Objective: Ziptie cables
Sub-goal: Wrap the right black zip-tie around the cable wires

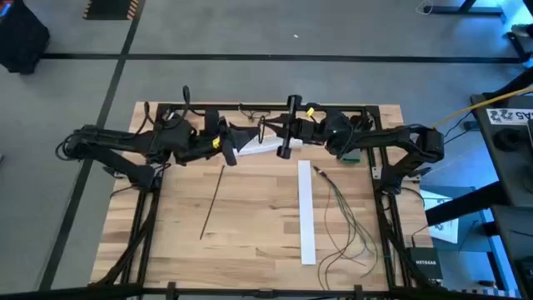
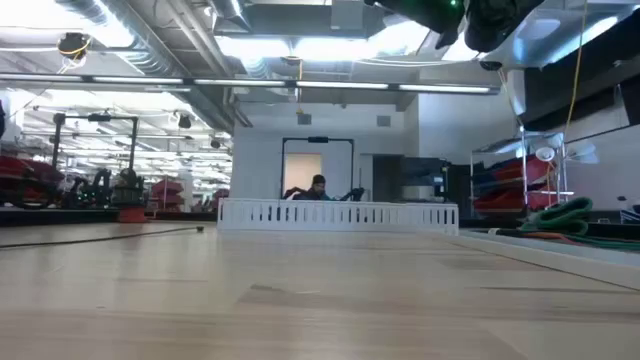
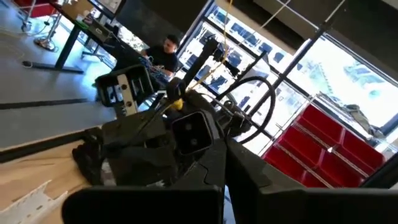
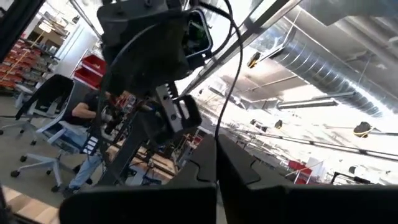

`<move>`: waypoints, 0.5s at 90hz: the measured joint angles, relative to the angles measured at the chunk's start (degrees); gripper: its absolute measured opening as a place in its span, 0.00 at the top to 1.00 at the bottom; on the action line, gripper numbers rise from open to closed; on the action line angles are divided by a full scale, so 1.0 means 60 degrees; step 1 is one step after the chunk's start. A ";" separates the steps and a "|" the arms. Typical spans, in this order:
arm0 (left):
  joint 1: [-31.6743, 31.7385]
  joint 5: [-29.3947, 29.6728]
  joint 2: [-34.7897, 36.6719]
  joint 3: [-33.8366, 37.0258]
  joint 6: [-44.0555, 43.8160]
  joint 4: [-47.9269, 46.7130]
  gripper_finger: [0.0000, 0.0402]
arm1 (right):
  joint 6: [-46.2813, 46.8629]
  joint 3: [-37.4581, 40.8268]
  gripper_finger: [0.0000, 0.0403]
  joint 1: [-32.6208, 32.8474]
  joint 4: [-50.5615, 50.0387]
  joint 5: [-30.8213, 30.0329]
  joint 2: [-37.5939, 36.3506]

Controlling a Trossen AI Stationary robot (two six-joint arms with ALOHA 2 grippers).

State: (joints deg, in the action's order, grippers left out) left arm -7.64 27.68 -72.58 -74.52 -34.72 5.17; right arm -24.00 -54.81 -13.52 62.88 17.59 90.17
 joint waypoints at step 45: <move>0.0199 0.0006 0.0000 0.0000 0.0026 -0.0015 1.00 | -0.0281 0.0004 1.00 0.0354 -0.0599 0.0588 0.0007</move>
State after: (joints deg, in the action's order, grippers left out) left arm -6.45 27.72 -72.58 -74.52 -34.57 5.08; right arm -25.68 -54.78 -11.39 59.28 21.12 90.21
